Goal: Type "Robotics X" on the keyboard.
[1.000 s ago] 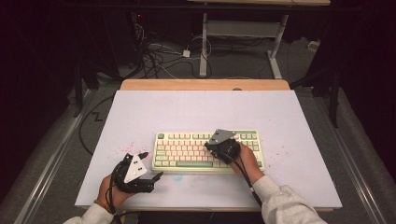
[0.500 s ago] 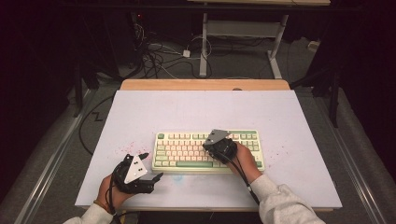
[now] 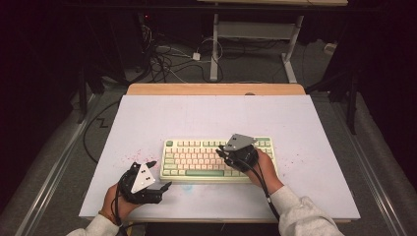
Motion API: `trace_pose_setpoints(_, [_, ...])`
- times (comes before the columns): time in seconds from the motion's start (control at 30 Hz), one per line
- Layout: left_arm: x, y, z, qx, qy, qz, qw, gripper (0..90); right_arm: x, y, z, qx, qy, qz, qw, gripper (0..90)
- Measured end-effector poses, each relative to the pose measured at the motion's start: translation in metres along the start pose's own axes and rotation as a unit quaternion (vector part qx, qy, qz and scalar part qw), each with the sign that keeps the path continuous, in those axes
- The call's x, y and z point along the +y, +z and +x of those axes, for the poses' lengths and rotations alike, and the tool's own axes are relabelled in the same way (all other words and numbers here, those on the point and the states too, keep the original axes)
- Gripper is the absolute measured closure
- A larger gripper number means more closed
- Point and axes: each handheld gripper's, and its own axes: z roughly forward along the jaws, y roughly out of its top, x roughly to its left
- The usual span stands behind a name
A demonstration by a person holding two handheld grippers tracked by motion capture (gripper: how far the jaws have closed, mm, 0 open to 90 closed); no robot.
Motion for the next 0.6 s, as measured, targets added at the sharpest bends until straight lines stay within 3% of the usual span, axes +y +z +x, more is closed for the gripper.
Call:
trace_pose_setpoints(0.17, [0.0, 0.0, 0.0, 0.0, 0.0, 0.0, 1.0, 17.2, 0.0, -0.006, 0.001, 0.002, 0.0, -0.012, 0.9999, 67.8])
trace_pose_setpoints(0.33, [0.0, -0.001, 0.0, 0.001, 0.0, 0.0, 1.0, 17.2, 0.001, -0.012, 0.002, 0.011, -0.008, -0.015, 0.9998, 49.5])
trace_pose_setpoints(0.4, [0.0, -0.001, 0.0, 0.001, 0.0, 0.0, 1.0, 17.3, 0.0, -0.014, 0.003, 0.003, -0.004, -0.021, 0.9998, 39.2])
trace_pose_setpoints(0.6, [0.0, -0.001, 0.0, 0.001, 0.0, 0.0, 1.0, 17.3, -0.001, -0.025, 0.006, 0.004, -0.007, -0.04, 0.9992, 25.2])
